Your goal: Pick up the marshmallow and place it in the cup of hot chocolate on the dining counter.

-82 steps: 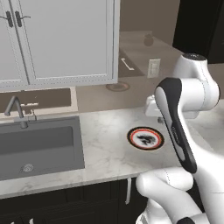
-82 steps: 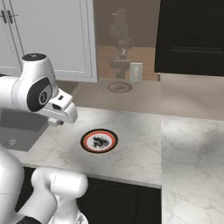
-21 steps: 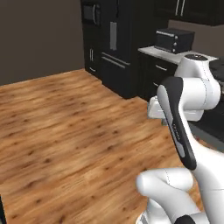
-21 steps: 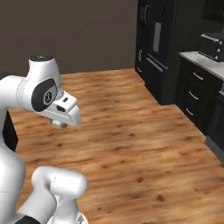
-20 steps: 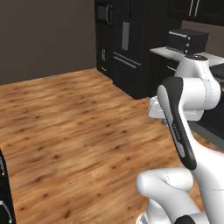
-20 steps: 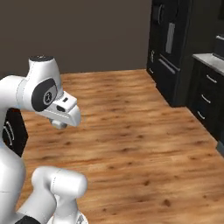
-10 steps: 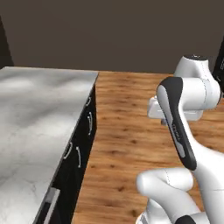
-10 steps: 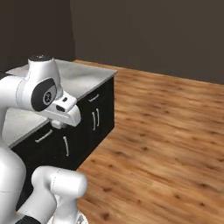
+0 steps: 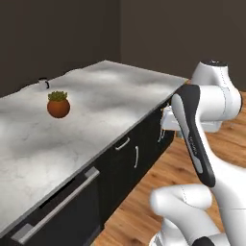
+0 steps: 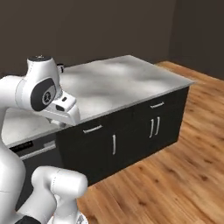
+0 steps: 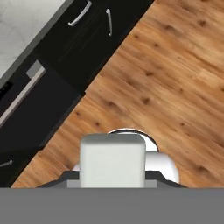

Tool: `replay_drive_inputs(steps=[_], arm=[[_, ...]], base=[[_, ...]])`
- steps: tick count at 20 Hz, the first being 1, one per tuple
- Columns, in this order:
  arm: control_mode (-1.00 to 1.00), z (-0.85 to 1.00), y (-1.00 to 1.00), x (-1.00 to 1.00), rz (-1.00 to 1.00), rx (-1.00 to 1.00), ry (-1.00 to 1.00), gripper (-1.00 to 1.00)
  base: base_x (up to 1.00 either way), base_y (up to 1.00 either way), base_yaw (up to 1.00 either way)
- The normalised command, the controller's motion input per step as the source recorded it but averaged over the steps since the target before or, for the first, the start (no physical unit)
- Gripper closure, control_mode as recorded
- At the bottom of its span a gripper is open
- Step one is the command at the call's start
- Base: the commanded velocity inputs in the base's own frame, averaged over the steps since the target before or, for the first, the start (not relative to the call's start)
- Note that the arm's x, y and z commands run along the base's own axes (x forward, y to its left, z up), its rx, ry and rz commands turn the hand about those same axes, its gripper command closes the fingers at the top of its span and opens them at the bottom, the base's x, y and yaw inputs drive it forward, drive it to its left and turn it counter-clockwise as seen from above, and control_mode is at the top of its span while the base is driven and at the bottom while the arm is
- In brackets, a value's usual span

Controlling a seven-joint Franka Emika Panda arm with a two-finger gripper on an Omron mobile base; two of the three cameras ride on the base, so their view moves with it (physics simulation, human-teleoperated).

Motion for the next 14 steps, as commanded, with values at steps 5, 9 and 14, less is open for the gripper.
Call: replay_drive_inputs(steps=[5,9,14], arm=[[1.0,0.0,0.0,0.0,0.0,0.0,0.0,1.0],[1.0,0.0,0.0,0.0,0.0,0.0,0.0,1.0],[1.0,0.0,0.0,0.0,0.0,0.0,0.0,1.0]], base=[[0.0,-0.81,0.75],[0.0,-1.0,0.56],[0.0,-1.0,0.38]])
